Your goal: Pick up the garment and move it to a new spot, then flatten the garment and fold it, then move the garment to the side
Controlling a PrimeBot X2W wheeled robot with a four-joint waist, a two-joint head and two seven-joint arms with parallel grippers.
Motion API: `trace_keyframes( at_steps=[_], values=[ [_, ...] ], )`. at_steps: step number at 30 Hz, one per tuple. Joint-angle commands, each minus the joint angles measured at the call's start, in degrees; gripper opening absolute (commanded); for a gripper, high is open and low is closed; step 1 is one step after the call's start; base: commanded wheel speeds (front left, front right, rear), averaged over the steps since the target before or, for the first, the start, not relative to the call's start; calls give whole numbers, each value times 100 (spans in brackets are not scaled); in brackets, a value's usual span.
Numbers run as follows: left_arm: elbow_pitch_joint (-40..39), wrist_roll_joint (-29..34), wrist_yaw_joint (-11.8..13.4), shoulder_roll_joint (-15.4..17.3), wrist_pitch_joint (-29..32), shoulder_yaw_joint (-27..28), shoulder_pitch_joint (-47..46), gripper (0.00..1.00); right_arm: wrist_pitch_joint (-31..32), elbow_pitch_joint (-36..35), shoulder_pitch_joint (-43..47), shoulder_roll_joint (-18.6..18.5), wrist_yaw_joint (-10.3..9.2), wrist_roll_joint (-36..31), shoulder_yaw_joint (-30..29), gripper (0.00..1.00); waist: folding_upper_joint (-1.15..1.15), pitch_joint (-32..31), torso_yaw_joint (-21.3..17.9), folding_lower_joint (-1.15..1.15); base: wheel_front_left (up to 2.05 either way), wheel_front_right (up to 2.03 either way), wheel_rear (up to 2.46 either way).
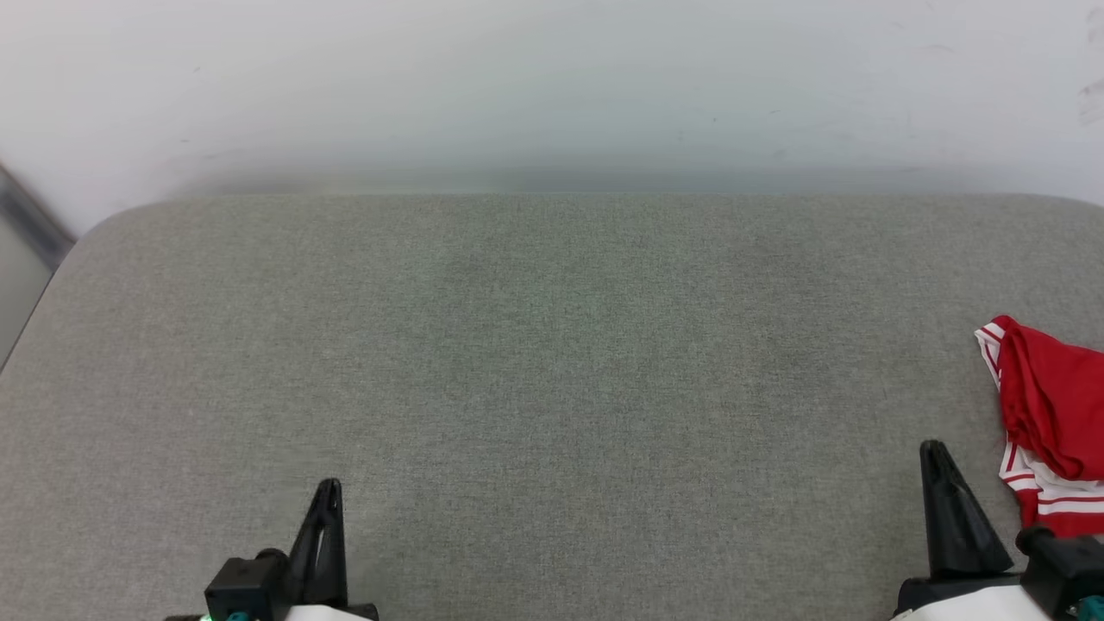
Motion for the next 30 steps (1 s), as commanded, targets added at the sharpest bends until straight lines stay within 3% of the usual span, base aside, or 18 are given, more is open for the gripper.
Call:
trace_keyframes(
  at_steps=[1, 30],
  values=[
    [-7, -79, -7, 0, 13, 3, -14, 0, 10, -15, -6, 0, 0, 81, 4, 0, 0, -1, -2, 0, 0, 0, 0],
    [297, -3123, -247, 48, 728, 227, -466, 0, 645, 403, -460, -126, -1, 3259, 98, 0, 0, -53, -70, 0, 0, 0, 0]
  ],
)
